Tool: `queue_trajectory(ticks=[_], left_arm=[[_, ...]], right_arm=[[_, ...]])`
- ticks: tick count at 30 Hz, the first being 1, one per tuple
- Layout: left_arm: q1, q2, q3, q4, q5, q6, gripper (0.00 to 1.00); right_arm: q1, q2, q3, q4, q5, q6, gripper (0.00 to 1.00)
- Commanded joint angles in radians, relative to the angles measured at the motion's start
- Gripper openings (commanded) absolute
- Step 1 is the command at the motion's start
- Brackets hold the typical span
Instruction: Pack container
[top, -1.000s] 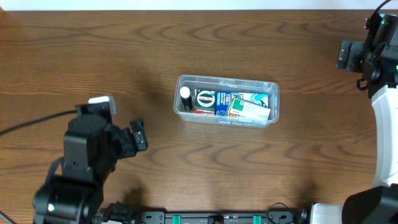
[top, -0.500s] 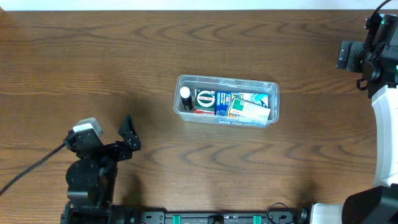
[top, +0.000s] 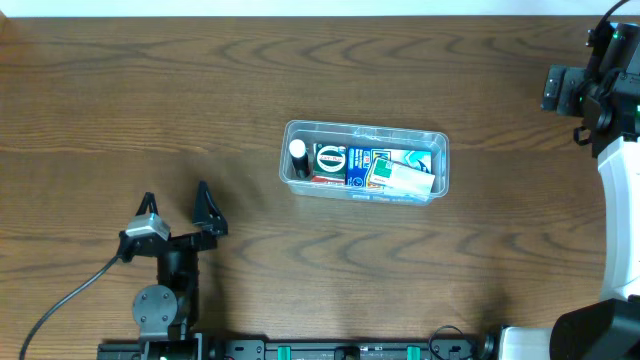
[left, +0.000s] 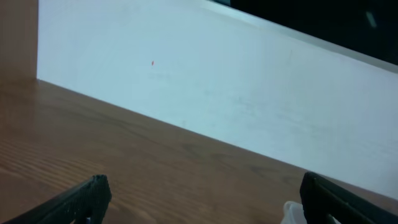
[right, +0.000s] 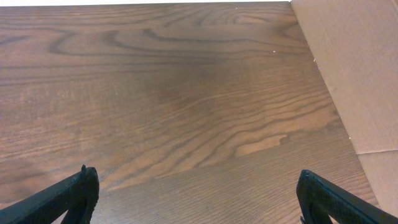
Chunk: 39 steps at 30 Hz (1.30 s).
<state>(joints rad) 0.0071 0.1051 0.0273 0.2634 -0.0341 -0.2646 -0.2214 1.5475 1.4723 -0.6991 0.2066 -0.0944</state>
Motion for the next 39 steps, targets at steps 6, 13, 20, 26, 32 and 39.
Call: queue_trajectory(ticks=[6,13,20,26,32,39], left_arm=[[0.01,-0.061,-0.023,-0.067,-0.012,0.069,0.98],[0.011,-0.104,-0.023,-0.267,-0.013,0.115,0.98],[0.011,-0.104,-0.023,-0.336,-0.011,0.167,0.98],[0.011,-0.104,-0.023,-0.338,0.027,0.165,0.98],[0.011,-0.104,-0.023,-0.337,0.026,0.156,0.98],[0.011,-0.101,-0.023,-0.337,0.026,0.156,0.98]], right_arm=[[-0.008,-0.003,-0.002,-0.001,0.003,0.011,0.99],[-0.008,-0.003,-0.002,-0.001,0.003,0.011,0.99],[-0.008,-0.003,-0.002,-0.001,0.003,0.011,0.99],[-0.008,-0.003,-0.002,-0.001,0.003,0.011,0.99],[-0.008,-0.003,-0.002,-0.001,0.003,0.011,0.99],[-0.008,-0.003,-0.002,-0.001,0.003,0.011,0.99]])
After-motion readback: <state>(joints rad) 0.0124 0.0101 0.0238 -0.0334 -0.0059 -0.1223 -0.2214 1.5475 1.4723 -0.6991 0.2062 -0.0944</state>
